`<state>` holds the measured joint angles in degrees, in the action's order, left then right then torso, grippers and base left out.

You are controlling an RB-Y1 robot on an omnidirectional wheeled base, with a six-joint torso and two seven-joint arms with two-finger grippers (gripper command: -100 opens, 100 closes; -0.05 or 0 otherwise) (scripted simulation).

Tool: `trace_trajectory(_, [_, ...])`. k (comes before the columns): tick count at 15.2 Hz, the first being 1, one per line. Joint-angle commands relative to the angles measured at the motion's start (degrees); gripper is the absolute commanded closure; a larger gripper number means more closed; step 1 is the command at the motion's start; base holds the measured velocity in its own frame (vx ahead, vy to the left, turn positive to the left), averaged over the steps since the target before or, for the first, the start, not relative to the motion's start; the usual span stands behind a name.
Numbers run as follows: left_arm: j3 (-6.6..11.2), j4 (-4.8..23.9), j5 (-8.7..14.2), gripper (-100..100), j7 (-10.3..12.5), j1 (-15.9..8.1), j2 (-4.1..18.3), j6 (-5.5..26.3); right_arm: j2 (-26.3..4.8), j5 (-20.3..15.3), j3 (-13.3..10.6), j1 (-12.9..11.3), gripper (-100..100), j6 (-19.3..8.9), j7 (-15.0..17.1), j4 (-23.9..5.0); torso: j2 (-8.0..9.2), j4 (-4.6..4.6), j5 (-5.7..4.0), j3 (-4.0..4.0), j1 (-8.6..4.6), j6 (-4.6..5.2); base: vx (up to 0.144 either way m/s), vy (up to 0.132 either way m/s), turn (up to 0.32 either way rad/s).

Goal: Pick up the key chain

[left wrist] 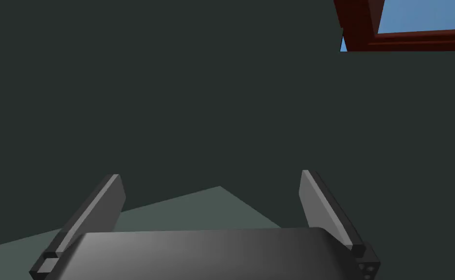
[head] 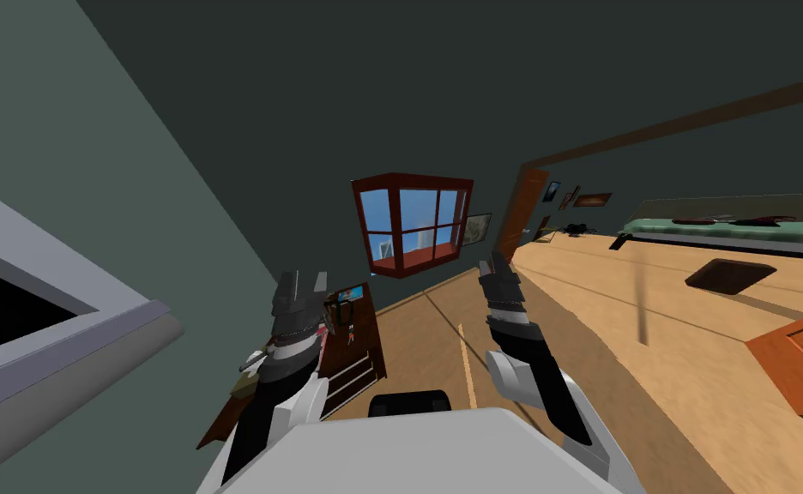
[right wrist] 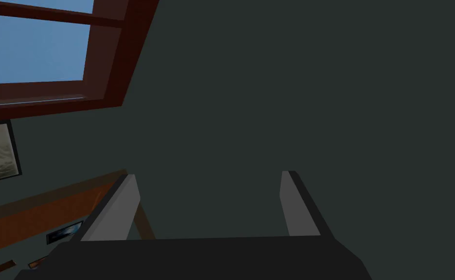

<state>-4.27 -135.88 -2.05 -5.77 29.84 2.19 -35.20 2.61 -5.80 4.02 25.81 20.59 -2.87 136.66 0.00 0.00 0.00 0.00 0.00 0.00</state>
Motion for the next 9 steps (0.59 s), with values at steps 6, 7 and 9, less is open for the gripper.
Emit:
trace_trajectory(6, [1.77, 7.4, -1.6, -100, -1.5, -0.2, 6.9, 3.4, 0.0, 0.0, 0.0, 0.0, 0, 0.0, 0.0, 0.0, 0.14, 0.02, -0.05, 0.07, -0.28, 0.03, -0.03, -0.059, -0.12])
trace_trajectory(7, [2.04, 8.9, -2.1, -100, -1.7, -0.2, 8.1, 4.2, 0.0, 0.0, 0.0, 0.0, 0, 0.0, 0.0, 0.0, 0.14, 0.02, -0.07, 0.07, -0.33, 0.03, -0.026, -0.092, -0.195])
trace_trajectory(9, [2.28, 11.5, -2.5, -100, -2.0, -0.3, 9.4, 4.9, 0.0, 0.0, 0.0, 0.0, 0, 0.0, 0.0, 0.0, 0.09, 0.02, -0.08, 0.05, -0.36, 0.03, -0.007, -0.086, -0.162])
